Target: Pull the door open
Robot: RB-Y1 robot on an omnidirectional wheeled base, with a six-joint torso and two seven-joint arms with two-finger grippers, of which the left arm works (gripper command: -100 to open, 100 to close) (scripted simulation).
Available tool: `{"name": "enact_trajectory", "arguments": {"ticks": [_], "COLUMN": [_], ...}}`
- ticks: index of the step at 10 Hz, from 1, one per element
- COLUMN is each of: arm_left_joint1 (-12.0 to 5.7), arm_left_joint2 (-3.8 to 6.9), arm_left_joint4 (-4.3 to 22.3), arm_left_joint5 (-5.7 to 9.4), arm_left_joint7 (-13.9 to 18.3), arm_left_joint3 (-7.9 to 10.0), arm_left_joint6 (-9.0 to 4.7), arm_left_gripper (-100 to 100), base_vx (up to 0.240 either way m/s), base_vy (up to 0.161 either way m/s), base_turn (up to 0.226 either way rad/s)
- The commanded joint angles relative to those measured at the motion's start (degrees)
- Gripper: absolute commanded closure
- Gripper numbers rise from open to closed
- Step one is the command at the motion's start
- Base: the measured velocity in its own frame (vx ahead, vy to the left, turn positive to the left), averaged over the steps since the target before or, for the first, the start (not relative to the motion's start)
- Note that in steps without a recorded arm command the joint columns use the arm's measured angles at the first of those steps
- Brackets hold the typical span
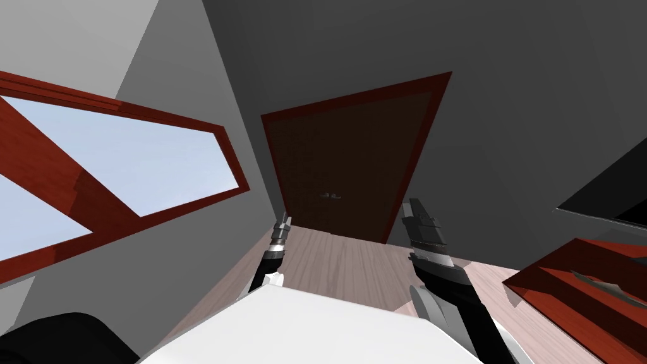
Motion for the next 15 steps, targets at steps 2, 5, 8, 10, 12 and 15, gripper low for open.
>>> {"name": "enact_trajectory", "arguments": {"ticks": [2,5,8,10,12,15], "arm_left_joint1": [-0.85,-2.11,-3.41,-4.28,-5.15,-6.02], "arm_left_joint2": [0.85,1.94,3.0,3.71,4.39,5.08], "arm_left_joint4": [3.7,8.3,13.0,16.0,19.2,22.4], "arm_left_joint5": [0.06,0.21,0.35,0.45,0.55,0.64], "arm_left_joint7": [1.0,2.2,3.4,4.2,5.1,5.9], "arm_left_joint3": [0.16,0.48,0.81,1.02,1.24,1.46], "arm_left_joint6": [-0.73,-1.61,-2.51,-3.11,-3.71,-4.32], "arm_left_gripper": [-100,-100,-100,-100,-100,-100], "base_vx": [0.111,0.097,0.102,0.107,0.12,0.068], "base_vy": [-0.039,-0.035,-0.04,-0.032,-0.025,-0.021], "base_turn": [-0.071,-0.073,-0.076,-0.077,-0.078,-0.051]}}
